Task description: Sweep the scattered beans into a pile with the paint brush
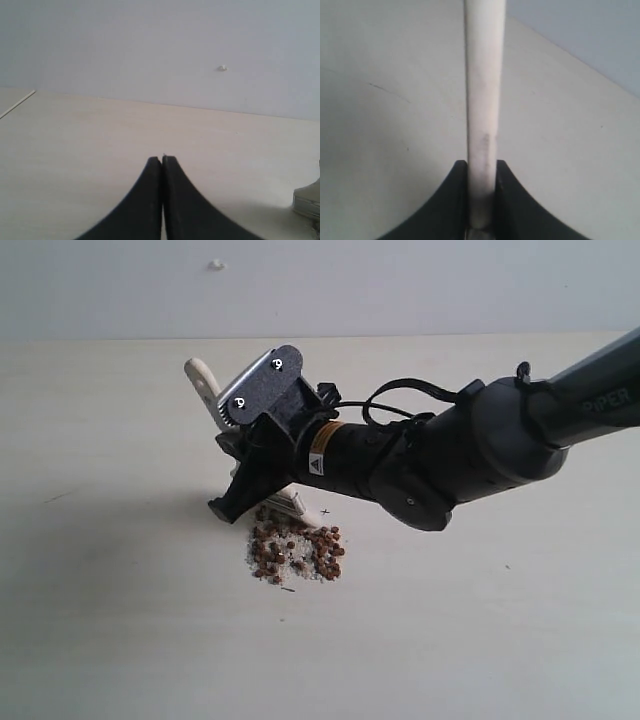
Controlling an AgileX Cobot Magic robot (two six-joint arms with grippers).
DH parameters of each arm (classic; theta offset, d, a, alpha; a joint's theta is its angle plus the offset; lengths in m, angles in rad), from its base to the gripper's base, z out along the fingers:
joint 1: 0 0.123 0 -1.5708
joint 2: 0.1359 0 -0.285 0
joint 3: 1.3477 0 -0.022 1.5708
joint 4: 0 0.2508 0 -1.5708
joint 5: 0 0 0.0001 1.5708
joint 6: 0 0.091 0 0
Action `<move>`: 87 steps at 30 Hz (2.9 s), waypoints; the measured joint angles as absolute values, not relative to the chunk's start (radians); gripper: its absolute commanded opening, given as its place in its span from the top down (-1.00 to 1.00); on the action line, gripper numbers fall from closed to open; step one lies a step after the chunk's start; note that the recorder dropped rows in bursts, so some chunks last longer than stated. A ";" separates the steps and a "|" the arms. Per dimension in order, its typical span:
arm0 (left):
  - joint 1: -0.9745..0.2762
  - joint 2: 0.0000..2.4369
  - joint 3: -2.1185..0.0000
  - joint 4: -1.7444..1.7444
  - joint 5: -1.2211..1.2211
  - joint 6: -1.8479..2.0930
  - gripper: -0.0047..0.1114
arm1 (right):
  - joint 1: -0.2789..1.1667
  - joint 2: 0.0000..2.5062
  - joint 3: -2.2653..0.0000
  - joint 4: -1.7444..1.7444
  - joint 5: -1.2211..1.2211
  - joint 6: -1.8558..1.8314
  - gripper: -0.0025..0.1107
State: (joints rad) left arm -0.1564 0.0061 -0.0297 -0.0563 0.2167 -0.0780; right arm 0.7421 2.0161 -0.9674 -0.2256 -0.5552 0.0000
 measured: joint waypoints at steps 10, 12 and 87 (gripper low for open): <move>-0.156 0.006 -0.030 -0.056 0.217 -0.078 0.92 | 0.742 1.852 -0.967 -0.142 -0.481 -0.094 0.96; -0.156 0.006 -0.030 -0.056 0.217 -0.078 0.92 | 0.742 1.815 -0.967 -0.099 -0.436 -0.112 0.96; -0.156 0.006 -0.030 -0.056 0.217 -0.078 0.92 | 1.010 1.793 -0.798 1.181 -0.918 -0.660 0.96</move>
